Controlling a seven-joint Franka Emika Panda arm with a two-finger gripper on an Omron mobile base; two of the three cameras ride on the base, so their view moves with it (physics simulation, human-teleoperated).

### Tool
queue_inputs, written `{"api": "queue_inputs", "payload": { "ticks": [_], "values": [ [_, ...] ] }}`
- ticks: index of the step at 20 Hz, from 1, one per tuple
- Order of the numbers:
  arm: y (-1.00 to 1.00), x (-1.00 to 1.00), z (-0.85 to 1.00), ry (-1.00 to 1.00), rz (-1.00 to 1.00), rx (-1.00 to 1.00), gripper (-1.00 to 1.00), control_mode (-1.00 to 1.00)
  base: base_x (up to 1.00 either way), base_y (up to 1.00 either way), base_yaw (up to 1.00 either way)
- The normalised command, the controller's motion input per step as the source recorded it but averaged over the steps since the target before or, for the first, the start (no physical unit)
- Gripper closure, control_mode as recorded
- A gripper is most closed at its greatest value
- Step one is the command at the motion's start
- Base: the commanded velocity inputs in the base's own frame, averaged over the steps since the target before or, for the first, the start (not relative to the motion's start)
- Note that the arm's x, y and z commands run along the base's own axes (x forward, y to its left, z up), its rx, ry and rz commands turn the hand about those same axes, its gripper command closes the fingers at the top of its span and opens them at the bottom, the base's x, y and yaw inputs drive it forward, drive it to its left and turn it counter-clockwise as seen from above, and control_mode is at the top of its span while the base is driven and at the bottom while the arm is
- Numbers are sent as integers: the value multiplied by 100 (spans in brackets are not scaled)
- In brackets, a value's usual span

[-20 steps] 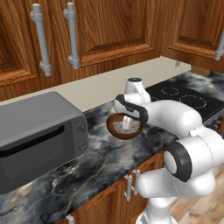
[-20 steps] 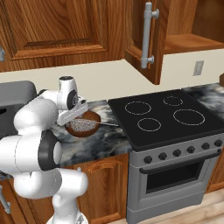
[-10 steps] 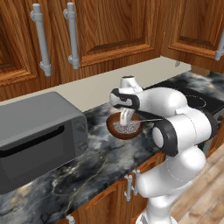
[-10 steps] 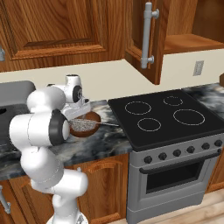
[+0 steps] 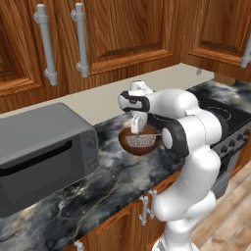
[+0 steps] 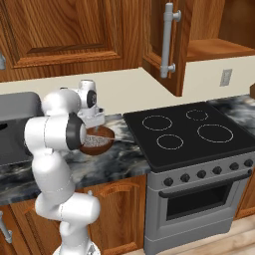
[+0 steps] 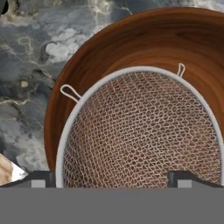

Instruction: Open the cabinet and setup a tea strainer by placing it in the bowl upright.

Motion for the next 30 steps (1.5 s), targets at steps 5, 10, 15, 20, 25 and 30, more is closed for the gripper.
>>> {"api": "queue_inputs", "payload": {
  "ticks": [5,10,15,20,25,30],
  "values": [
    [8,-18,-26,5,5,0,-100,-100,0,0,0],
    [6,-43,-19,0,3,0,-100,-100,0,0,0],
    [0,-39,-5,0,1,0,-100,-100,0,0,0],
    [0,-3,-1,0,0,0,-100,-100,0,0,0],
    [0,0,-4,0,2,0,-100,-100,0,0,0],
    [0,0,0,0,4,0,100,-100,0,0,0]
  ]
}}
